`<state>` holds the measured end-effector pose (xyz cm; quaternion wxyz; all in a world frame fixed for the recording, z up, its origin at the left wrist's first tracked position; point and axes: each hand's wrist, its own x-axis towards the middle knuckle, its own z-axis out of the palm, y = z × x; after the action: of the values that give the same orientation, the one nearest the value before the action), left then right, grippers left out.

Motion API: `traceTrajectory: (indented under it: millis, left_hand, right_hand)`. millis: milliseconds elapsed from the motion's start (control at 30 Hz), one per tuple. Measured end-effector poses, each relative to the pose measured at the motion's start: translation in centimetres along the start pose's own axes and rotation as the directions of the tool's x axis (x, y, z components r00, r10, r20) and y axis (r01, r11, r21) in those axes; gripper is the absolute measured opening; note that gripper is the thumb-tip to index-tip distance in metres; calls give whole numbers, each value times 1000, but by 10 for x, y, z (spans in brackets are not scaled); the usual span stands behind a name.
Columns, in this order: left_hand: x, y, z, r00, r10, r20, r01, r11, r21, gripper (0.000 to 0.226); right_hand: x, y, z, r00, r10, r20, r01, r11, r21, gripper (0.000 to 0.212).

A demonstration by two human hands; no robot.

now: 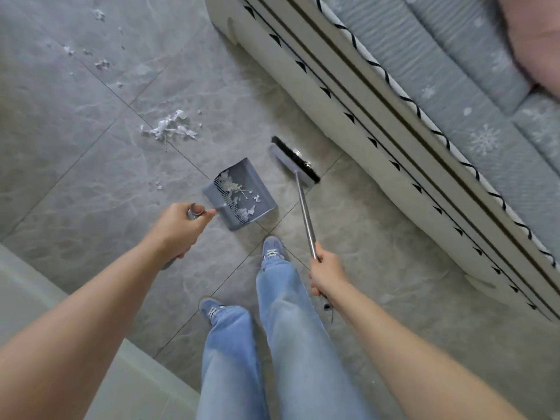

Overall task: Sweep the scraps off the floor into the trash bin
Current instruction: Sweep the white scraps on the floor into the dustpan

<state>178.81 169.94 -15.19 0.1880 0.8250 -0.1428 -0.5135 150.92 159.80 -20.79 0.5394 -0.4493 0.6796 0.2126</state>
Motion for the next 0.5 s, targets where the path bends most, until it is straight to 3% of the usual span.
traceTrajectory:
  millis: [200, 333, 433, 500]
  left_hand:
    - [1, 1, -3, 1000, 5, 6, -6, 998, 58, 36]
    - [1, 1, -3, 1000, 4, -5, -4, 996, 93, 37]
    - [0, 1, -2, 1000, -4, -16, 5, 994, 108, 36]
    - [-2, 1, -2, 1000, -17, -24, 19, 993, 116, 34]
  right_hand:
    - [-22, -4, -16, 989, -148, -25, 147, 988, -42, 53]
    - [29, -52, -44, 987, -102, -124, 93, 993, -74, 58]
    - [37, -61, -31, 998, -46, -32, 45, 998, -45, 63]
    - [14, -46, -8, 996, -7, 90, 15, 997, -79, 54]
